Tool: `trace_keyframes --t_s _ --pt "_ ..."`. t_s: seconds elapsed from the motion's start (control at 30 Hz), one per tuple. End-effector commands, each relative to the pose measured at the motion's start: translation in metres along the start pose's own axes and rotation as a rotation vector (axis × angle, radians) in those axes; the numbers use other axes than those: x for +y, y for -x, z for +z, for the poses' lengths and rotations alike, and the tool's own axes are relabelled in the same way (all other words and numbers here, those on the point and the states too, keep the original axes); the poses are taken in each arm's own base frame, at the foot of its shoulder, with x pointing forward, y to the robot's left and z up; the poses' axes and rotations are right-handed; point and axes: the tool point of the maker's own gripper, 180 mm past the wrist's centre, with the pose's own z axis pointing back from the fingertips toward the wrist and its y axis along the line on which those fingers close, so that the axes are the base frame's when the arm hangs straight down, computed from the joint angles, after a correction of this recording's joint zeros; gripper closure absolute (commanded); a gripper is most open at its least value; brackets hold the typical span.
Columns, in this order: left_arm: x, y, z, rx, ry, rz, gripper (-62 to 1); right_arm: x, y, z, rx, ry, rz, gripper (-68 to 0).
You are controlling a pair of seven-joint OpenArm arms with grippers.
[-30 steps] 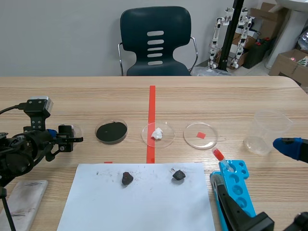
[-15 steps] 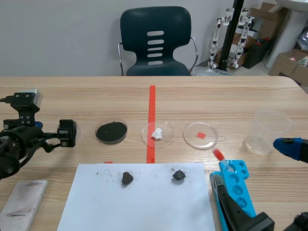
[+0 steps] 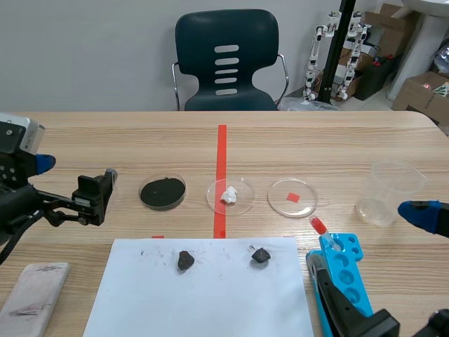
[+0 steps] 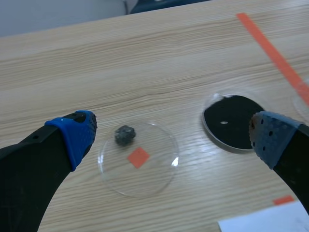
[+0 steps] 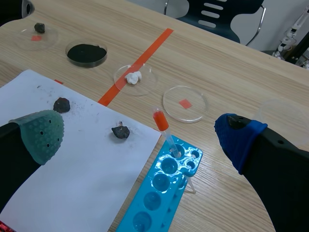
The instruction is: Put the mineral in the empty petri dish
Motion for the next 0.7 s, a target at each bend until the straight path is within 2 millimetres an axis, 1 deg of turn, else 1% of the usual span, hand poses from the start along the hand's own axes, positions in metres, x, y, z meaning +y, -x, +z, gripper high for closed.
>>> trace_keyframes --t_s 0.0,0.23,0.33,0.47,0.57,0.67 --pt "-0.001 -0.010 0.006 -0.028 0.015 -0.022 -62.3 -0.002 -0.007 -0.002 -0.028 -0.001 0.004 -67.9" --pt "-0.030 -0.016 0.041 -0.023 0.103 -0.080 -62.3 -0.002 -0.006 -0.002 -0.028 -0.001 0.004 -67.9" --pt "-0.038 -0.016 0.050 -0.018 0.124 -0.082 -62.3 -0.002 -0.007 -0.002 -0.028 -0.001 0.004 -67.9" --pt "-0.038 -0.018 0.049 -0.023 0.121 -0.080 -62.3 -0.002 -0.006 -0.002 -0.028 -0.001 0.004 -67.9" --pt "-0.029 -0.020 0.042 -0.031 0.083 -0.078 -62.3 -0.002 -0.007 -0.002 -0.028 -0.001 0.004 -67.9" --pt "-0.025 -0.018 0.038 -0.015 0.074 -0.080 -62.3 -0.002 -0.006 -0.002 -0.028 -0.001 0.004 -67.9"
